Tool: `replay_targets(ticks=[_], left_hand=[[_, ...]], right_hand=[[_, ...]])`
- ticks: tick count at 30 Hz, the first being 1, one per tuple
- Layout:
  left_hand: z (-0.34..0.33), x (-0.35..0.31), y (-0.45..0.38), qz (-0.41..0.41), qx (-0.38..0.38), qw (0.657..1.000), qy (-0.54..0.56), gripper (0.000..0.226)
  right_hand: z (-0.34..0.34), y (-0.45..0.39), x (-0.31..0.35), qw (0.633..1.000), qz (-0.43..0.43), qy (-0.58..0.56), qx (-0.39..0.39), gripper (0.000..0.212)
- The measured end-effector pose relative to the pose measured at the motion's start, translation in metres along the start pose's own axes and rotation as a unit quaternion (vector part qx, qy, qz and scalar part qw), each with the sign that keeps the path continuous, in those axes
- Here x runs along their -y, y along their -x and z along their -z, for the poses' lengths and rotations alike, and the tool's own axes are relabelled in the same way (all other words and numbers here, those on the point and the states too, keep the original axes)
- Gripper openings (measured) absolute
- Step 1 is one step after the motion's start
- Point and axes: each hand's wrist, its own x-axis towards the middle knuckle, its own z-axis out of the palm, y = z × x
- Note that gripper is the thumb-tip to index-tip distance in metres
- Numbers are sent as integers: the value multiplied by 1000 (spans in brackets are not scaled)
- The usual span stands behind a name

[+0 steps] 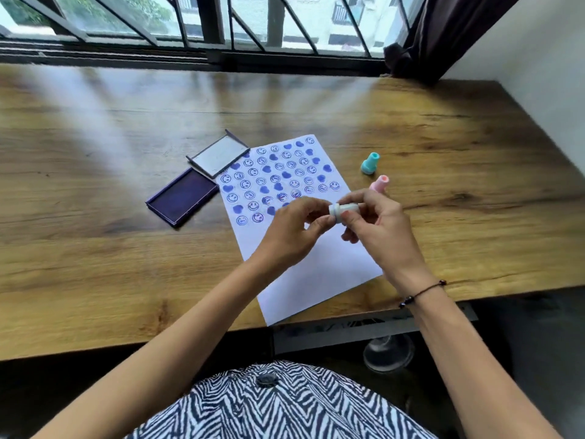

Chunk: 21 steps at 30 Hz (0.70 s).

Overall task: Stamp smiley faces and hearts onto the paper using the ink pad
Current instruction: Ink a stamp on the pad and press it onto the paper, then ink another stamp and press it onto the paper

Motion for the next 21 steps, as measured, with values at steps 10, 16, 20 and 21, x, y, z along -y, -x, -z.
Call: replay_targets(ticks=[10, 16, 20, 21], left_hand=[[-36, -2, -28, 40, 24, 999, 26, 25], [-36, 0, -30, 47, 13, 998, 34, 24], [-30, 2, -33, 64, -10, 996, 60, 23], [-31, 2, -33, 67, -7, 996, 63, 23]], right_hand=[[67, -24, -50, 898, 2, 437, -57, 15], [63, -28, -52, 862, 0, 507, 10, 17], [61, -56, -33, 883, 19, 470, -7, 36], [59, -65, -30, 888, 27, 459, -21, 36]])
